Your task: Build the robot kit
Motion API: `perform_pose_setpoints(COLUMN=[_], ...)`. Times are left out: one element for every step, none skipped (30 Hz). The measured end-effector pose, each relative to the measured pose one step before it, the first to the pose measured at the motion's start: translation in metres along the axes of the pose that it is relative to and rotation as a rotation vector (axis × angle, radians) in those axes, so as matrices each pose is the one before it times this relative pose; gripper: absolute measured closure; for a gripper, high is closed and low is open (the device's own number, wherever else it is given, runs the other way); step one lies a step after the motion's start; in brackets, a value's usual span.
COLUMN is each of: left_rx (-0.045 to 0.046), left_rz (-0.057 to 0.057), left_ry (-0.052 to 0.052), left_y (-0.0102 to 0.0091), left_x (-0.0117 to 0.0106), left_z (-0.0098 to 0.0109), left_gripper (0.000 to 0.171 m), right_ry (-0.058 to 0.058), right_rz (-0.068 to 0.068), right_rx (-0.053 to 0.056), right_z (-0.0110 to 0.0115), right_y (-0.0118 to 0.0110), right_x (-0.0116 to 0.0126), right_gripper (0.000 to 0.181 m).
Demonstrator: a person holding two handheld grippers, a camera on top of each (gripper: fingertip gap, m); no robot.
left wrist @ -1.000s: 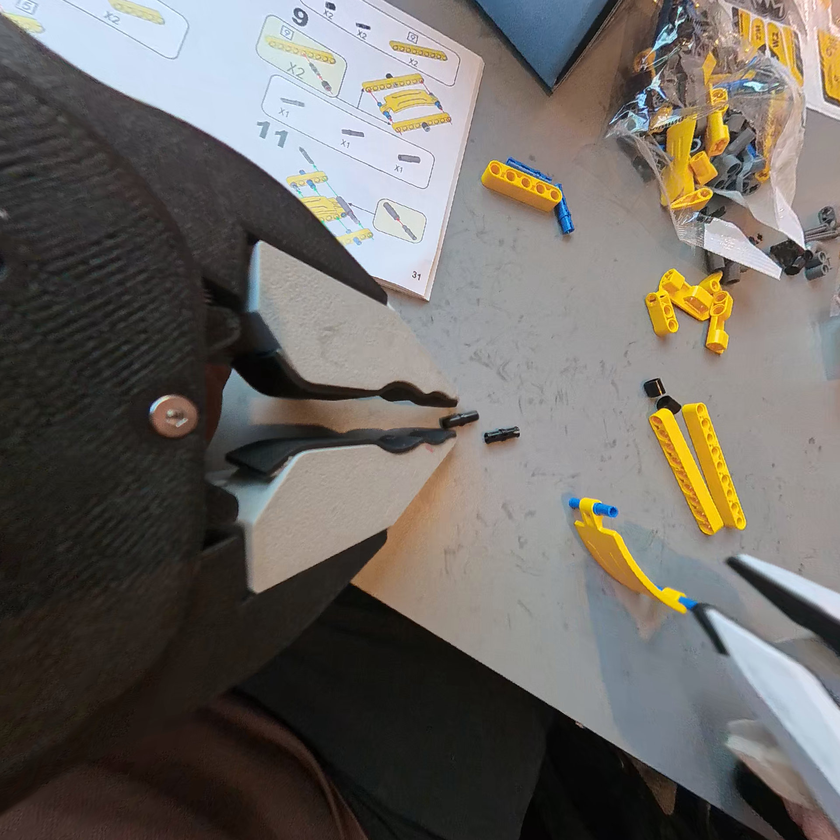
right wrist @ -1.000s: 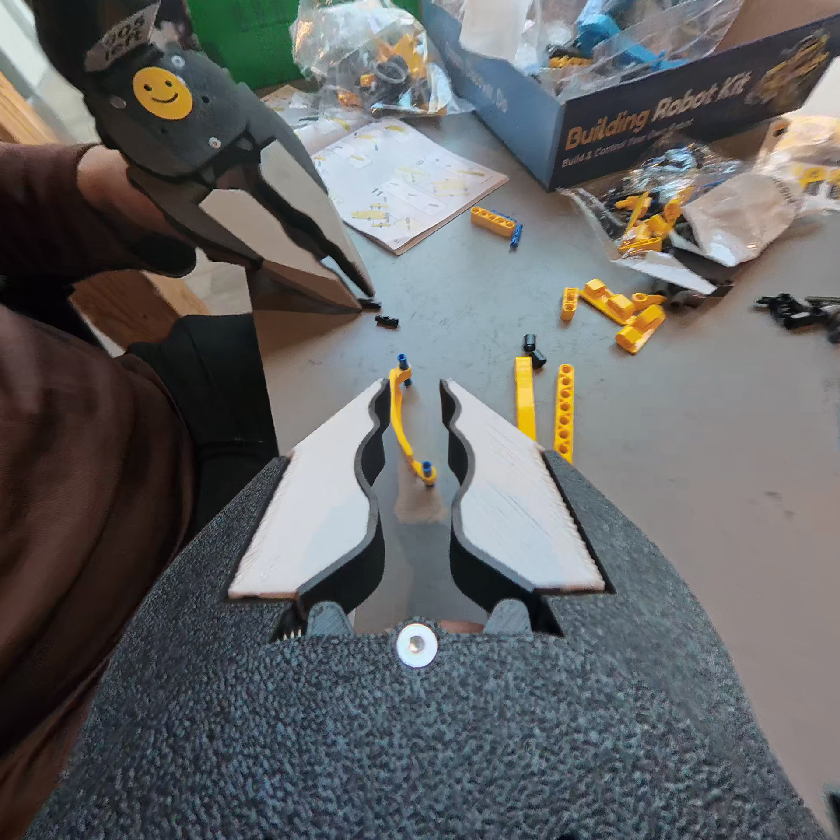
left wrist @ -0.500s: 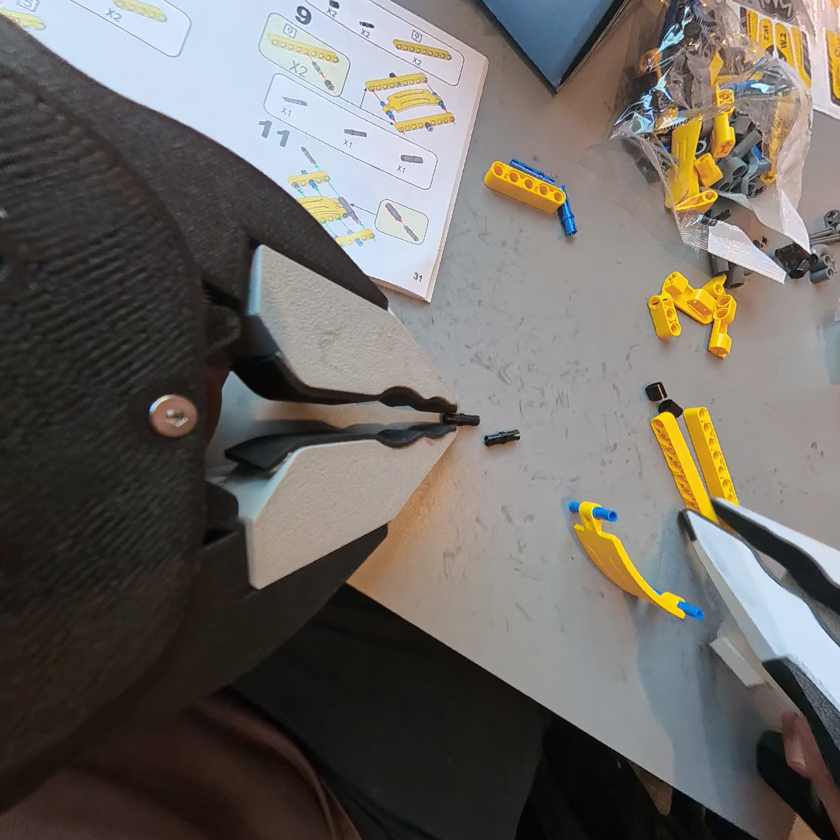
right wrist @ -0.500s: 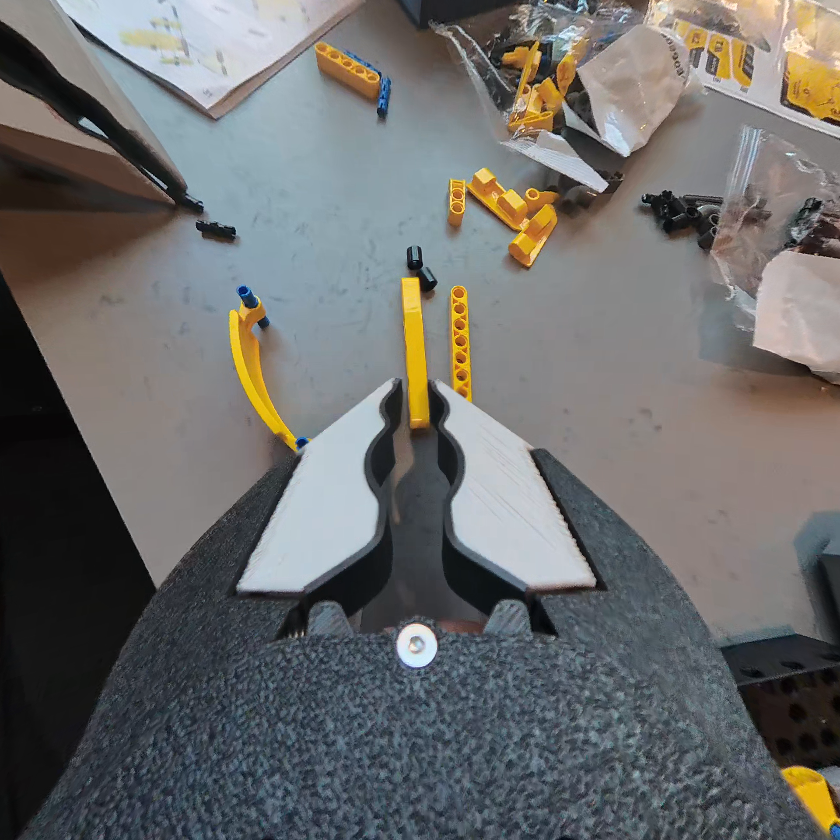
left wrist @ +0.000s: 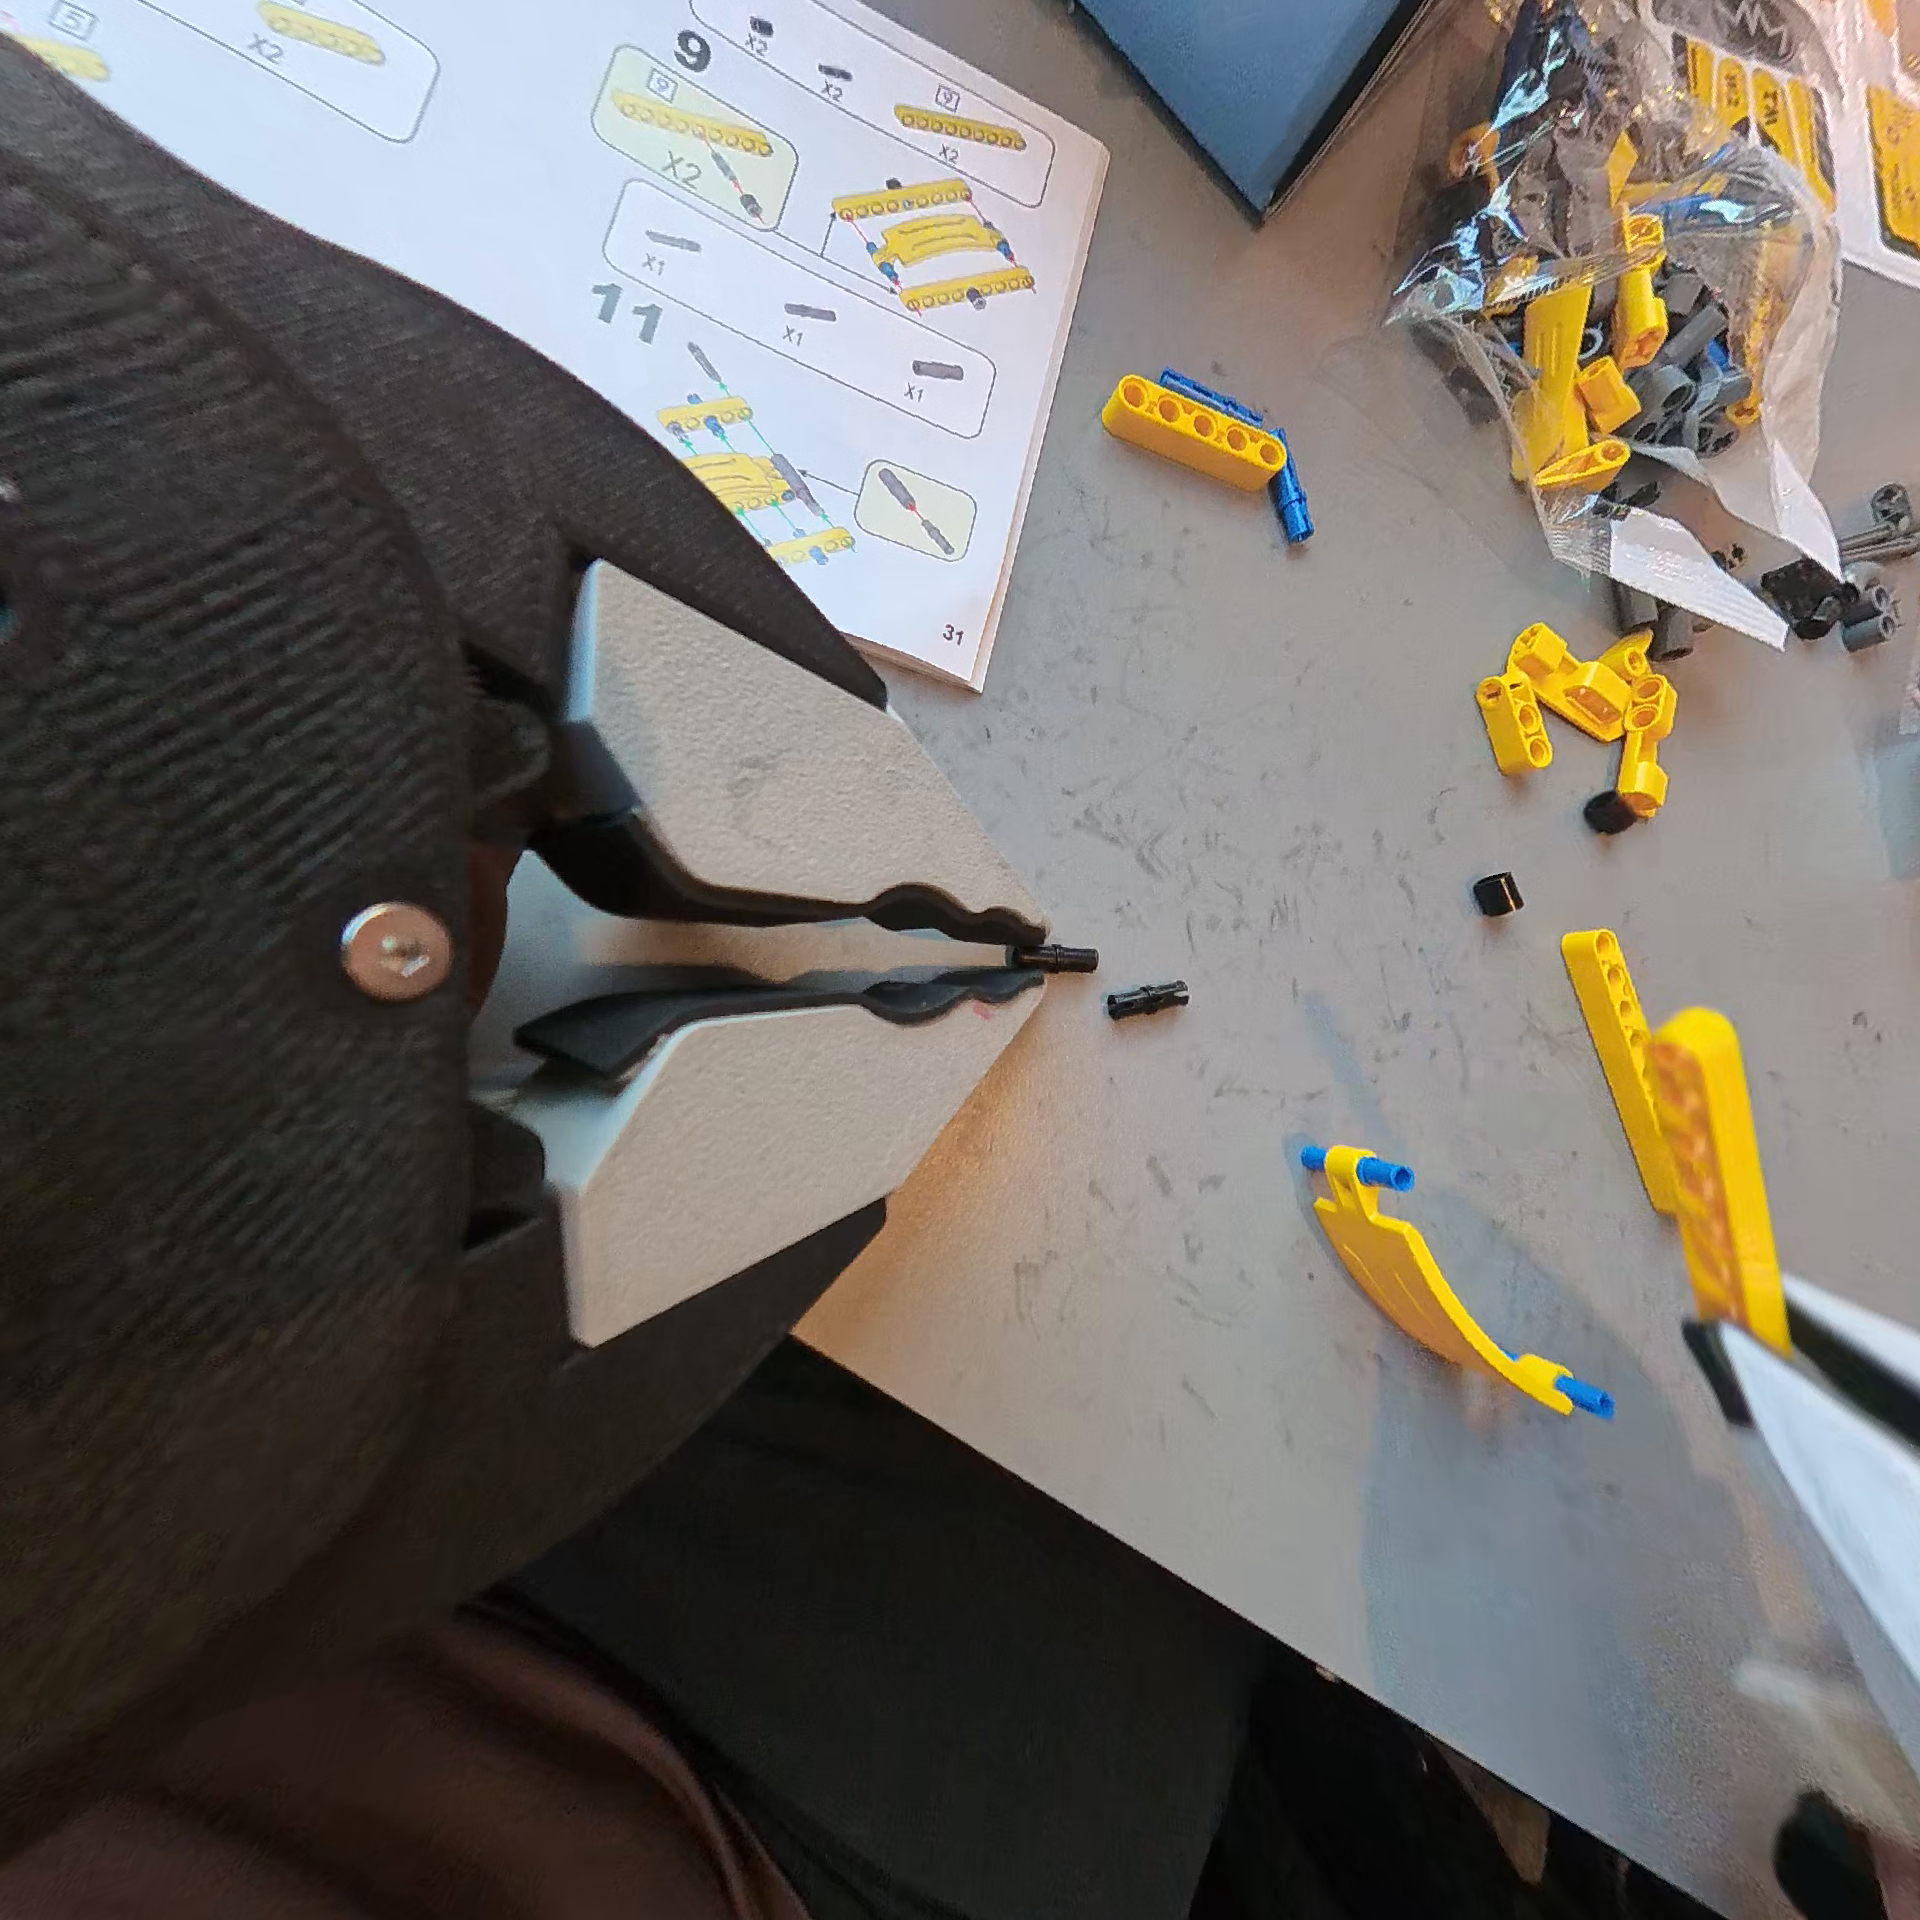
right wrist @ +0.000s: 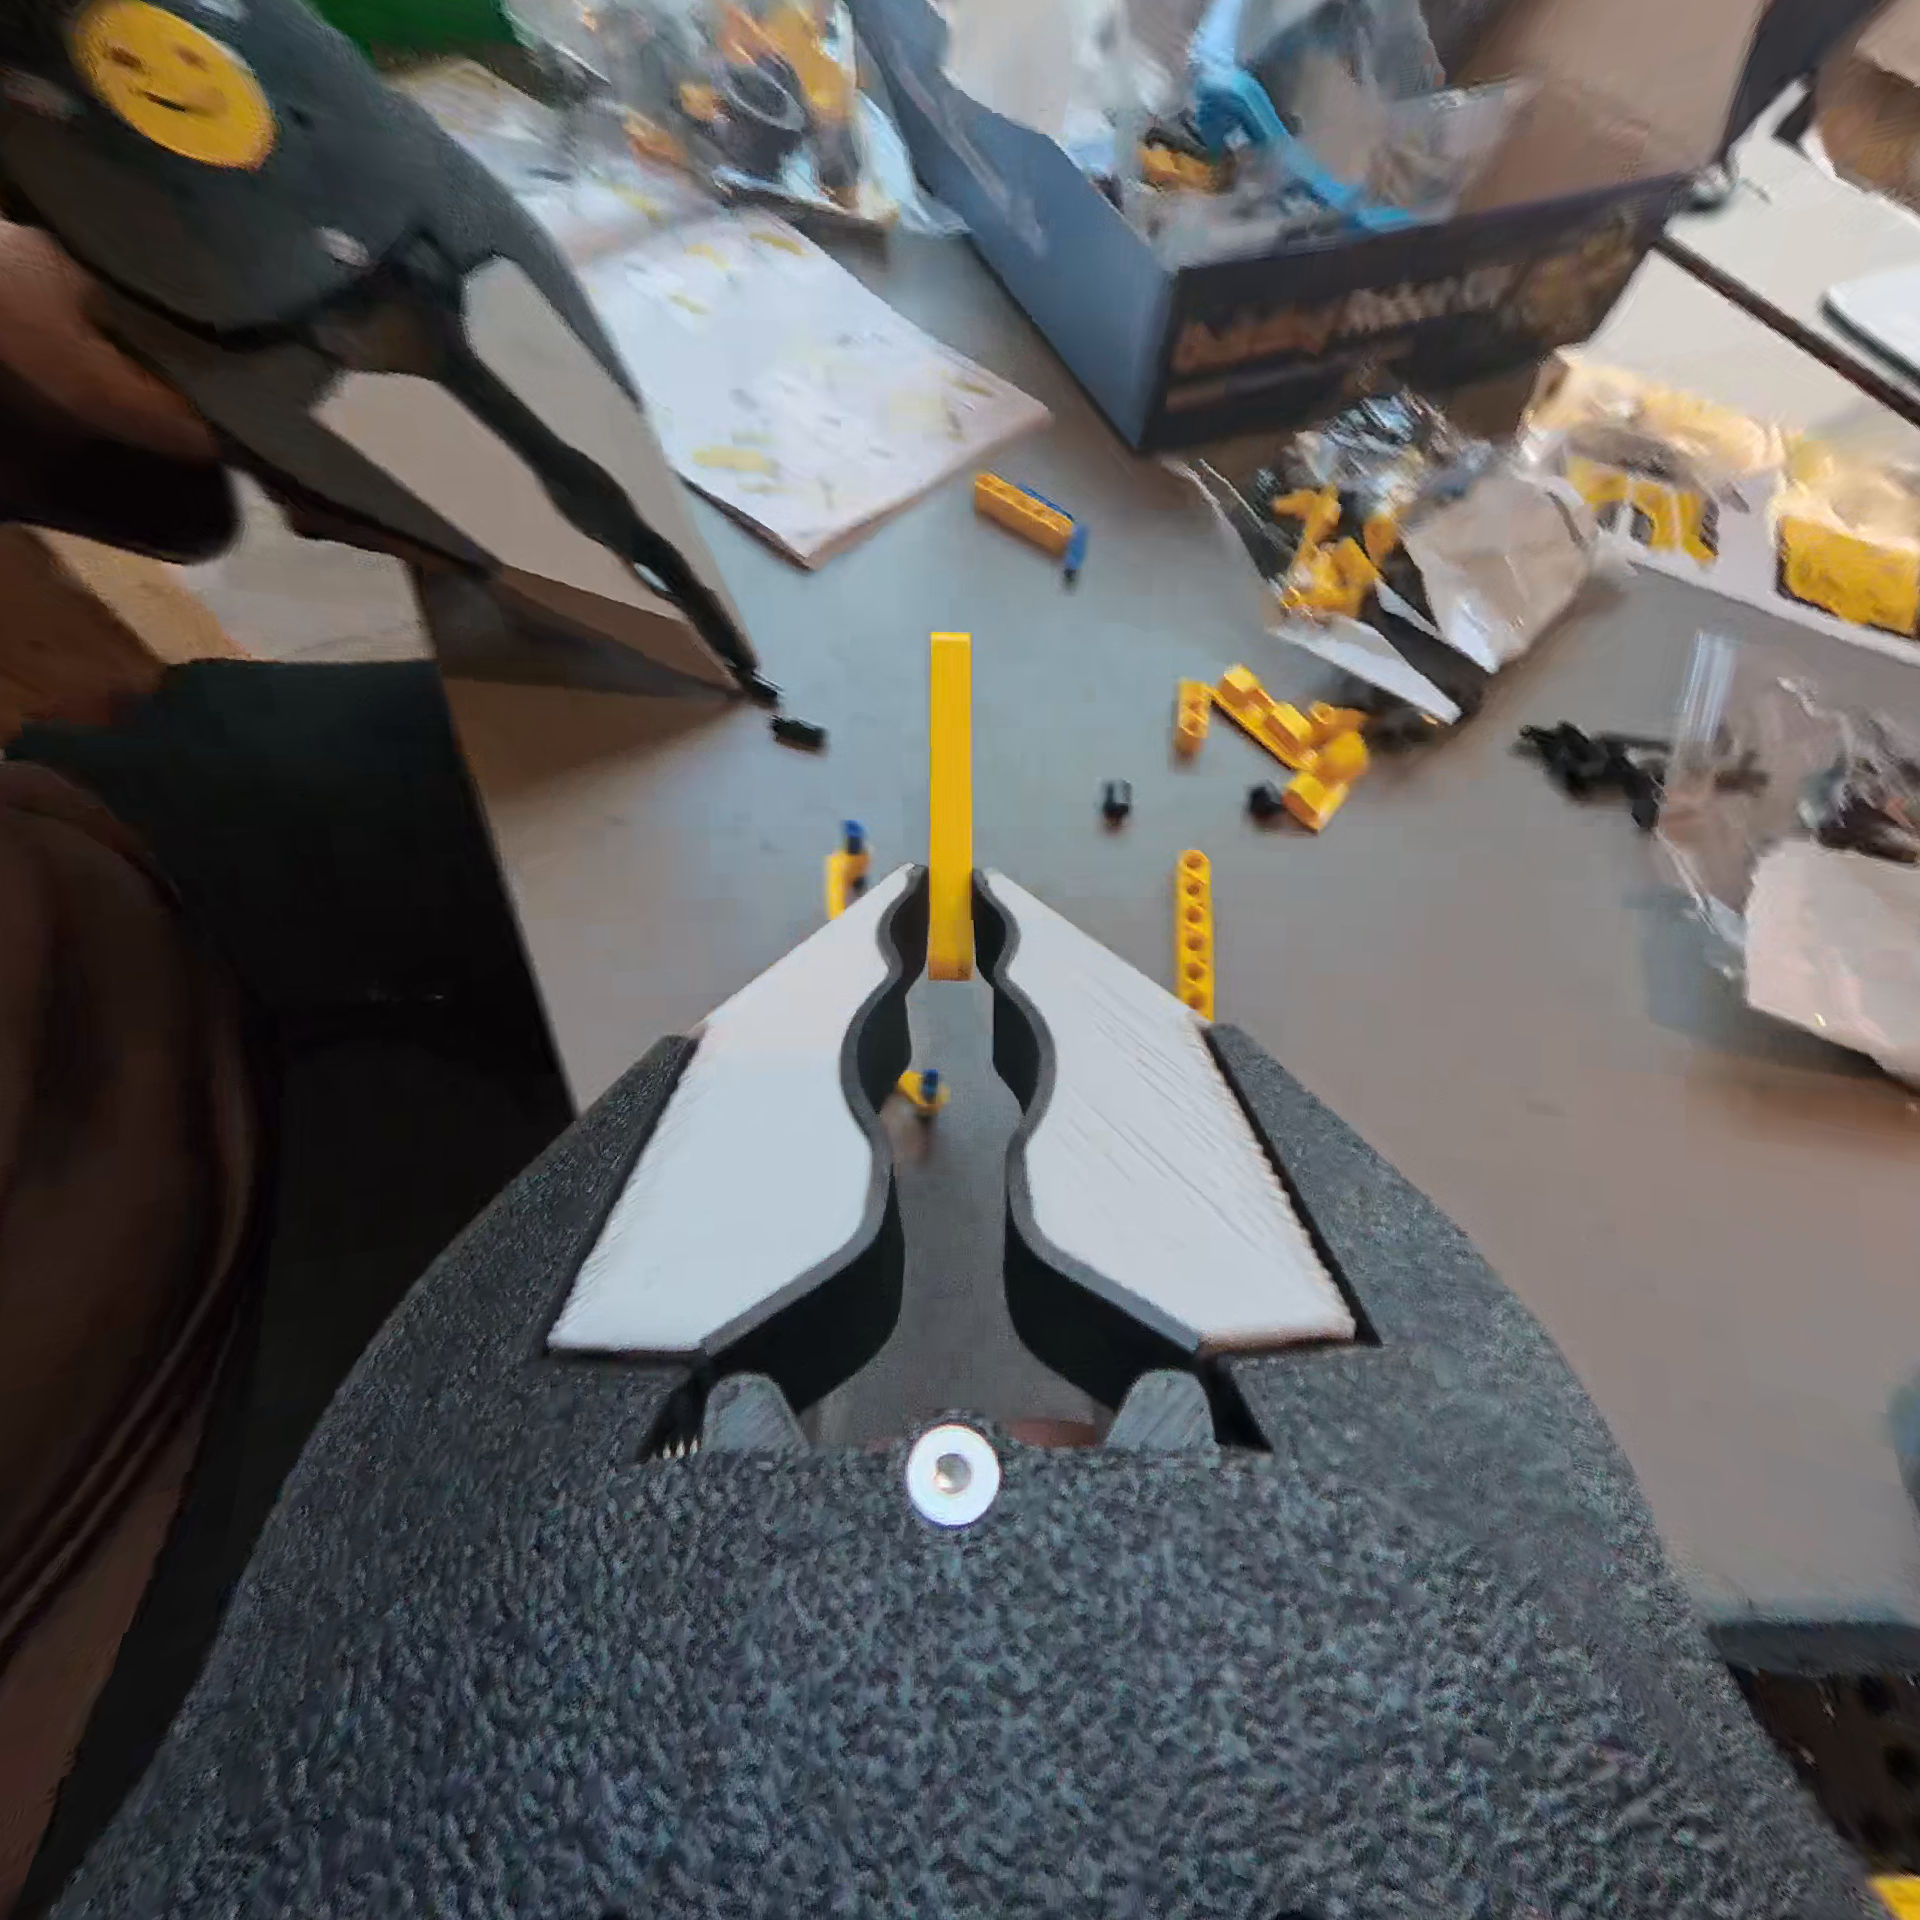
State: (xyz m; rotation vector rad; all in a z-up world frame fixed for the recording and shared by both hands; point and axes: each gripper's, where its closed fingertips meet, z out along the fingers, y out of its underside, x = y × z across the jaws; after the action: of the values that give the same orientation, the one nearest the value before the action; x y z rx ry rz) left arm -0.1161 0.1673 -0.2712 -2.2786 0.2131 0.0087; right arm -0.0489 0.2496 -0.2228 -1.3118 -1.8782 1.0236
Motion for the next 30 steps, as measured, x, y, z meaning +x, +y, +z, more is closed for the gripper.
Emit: perform_pose_setpoints(left_rx=[0.00044, 0.00036, 0.00028, 0.00018, 0.0001, 0.0, -0.00008, 0.00001, 0.00011, 0.00004, 0.0, -0.00009, -0.00014, -0.00023, -0.00026, -0.00021, -0.00018, -0.00002, 0.00003, 0.0002, 0.00028, 0.00042, 0.00069, 0.00085, 0.00063, 0.00005, 0.00004, -0.00011, 0.00008, 0.00067], left_rz=[0.0032, 0.0022, 0.0011, -0.0007, -0.0014, -0.0014, -0.0016, -0.0005, 0.0002, 0.0, -0.0002, -0.0007, -0.0015, -0.0021, -0.0025, -0.003, -0.0026, -0.0014, 0.0001, 0.0015, 0.0023, 0.0035, 0.0043, 0.0063, 0.0038, 0.0017, 0.0029, 0.0021, 0.0014, 0.0038], left_ry=[-0.0027, -0.001, 0.002, 0.0028, 0.0036, 0.0039, 0.0013, 0.0012, 0.0008, 0.0001, 0.0002, 0.0007, 0.0014, 0.0023, 0.0025, 0.0026, 0.0022, 0.0012, -0.0001, -0.0013, -0.0018, 0.0007, 0.0026, 0.0069, 0.0063, 0.0045, 0.0099, 0.0125, 0.0123, 0.0107], left_y=[-0.00003, -0.00005, 0.00001, 0.00001, -0.00002, 0.00005, -0.00001, 0.00001, 0.00005, -0.00001, 0.00002, -0.00004, 0.00007, -0.00005, -0.00002, 0.00005, 0.00002, 0.00005, 0.0, -0.00007, 0.00003, -0.00002, -0.00006, 0.00001, 0.00004, 0.00011, 0.00008, 0.00007, 0.00006, 0.00005], left_x=[0.00002, 0.00012, 0.00031, 0.00024, 0.00021, 0.00035, -0.00002, 0.0001, 0.00011, 0.00001, -0.00005, 0.00003, 0.0, 0.00013, 0.0, -0.00003, 0.00008, -0.00003, -0.00002, 0.00001, 0.00001, 0.00048, 0.00069, 0.00137, 0.00106, 0.00064, 0.00143, 0.00164, 0.00157, 0.00159], left_z=[-0.00008, -0.00003, -0.00005, 0.0, -0.00009, -0.00002, 0.00005, -0.00001, -0.00007, 0.0, -0.00001, 0.00006, -0.00003, 0.00011, 0.00009, 0.00001, 0.00003, -0.00003, 0.0, 0.00004, -0.0001, -0.00007, -0.00005, -0.00017, -0.00014, -0.00014, -0.00027, -0.00023, -0.00023, -0.00014], left_gripper=[0.17, 0.17, 0.171, 0.171, 0.171, 0.171, 0.171, 0.171, 0.171, 0.171, 0.171, 0.171, 0.171, 0.171, 0.171, 0.171, 0.171, 0.171, 0.171, 0.17, 0.17, 0.17, 0.171, 0.171, 0.171, 0.171, 0.171, 0.171, 0.171, 0.171], right_ry=[-0.0433, -0.047, -0.0443, -0.0214, -0.0125, -0.0158, -0.016, -0.0068, 0.007, 0.0183, 0.0218, 0.0203, 0.0154, 0.0034, 0.034, 0.0468, 0.0297, 0.0292, 0.0096, -0.0108, -0.0147, -0.0235, -0.0316, -0.0232, -0.0146, -0.0134, -0.0139, 0.0014, -0.0019, -0.0045], right_rz=[-0.0216, -0.0194, -0.0207, -0.0228, -0.0229, -0.0195, -0.0149, -0.0113, -0.0094, -0.0106, -0.0094, -0.0024, 0.0062, 0.0224, 0.0182, 0.0058, 0.0083, 0.0157, 0.0146, 0.0097, 0.004, -0.0035, -0.0107, -0.0138, -0.0141, -0.0139, -0.015, -0.0133, -0.007, 0.0006], right_rx=[0.0189, 0.0004, -0.0157, -0.0303, -0.0373, -0.0344, -0.0264, -0.0218, -0.0243, -0.0294, -0.0306, -0.0254, -0.0112, 0.015, -0.0012, -0.0109, 0.0047, 0.0015, -0.0002, 0.0085, 0.0156, 0.0141, 0.0112, 0.005, -0.0032, -0.0089, -0.0078, 0.0, 0.0026, -0.0014], right_z=[-0.00231, 0.00019, 0.00239, 0.00391, 0.00455, 0.00448, 0.00398, 0.00339, 0.00309, 0.00268, 0.00236, 0.00207, 0.00145, -0.00042, -0.00049, -0.00048, -0.00091, -0.00066, -0.00058, -0.00063, -0.00091, -0.00041, 0.00043, 0.00145, 0.00253, 0.00293, 0.00302, 0.00161, 0.00045, 0.00036], right_y=[-0.0068, -0.00328, 0.00037, 0.0038, 0.00571, 0.00586, 0.00489, 0.00389, 0.00406, 0.00485, 0.00536, 0.00516, 0.00357, -0.0007, 0.00212, 0.0039, 0.00151, 0.00178, 0.00156, -0.00058, -0.00258, -0.00335, -0.00351, -0.00282, -0.00153, -0.00045, -0.00005, -0.00097, -0.00116, 0.00004], right_x=[-0.01302, -0.01271, -0.01166, -0.00698, -0.00475, -0.00461, -0.00421, -0.00232, 0.00053, 0.00274, 0.00401, 0.00437, 0.00432, 0.00301, 0.00843, 0.01045, 0.00782, 0.00798, 0.00419, -0.00065, -0.00292, -0.0059, -0.00822, -0.00723, -0.00561, -0.00499, -0.00454, -0.00161, -0.00103, -0.00068], right_gripper=[0.174, 0.174, 0.174, 0.174, 0.174, 0.174, 0.174, 0.174, 0.174, 0.174, 0.174, 0.174, 0.174, 0.174, 0.174, 0.174, 0.174, 0.174, 0.174, 0.174, 0.174, 0.174, 0.174, 0.174, 0.174, 0.174, 0.174, 0.174, 0.174, 0.174])
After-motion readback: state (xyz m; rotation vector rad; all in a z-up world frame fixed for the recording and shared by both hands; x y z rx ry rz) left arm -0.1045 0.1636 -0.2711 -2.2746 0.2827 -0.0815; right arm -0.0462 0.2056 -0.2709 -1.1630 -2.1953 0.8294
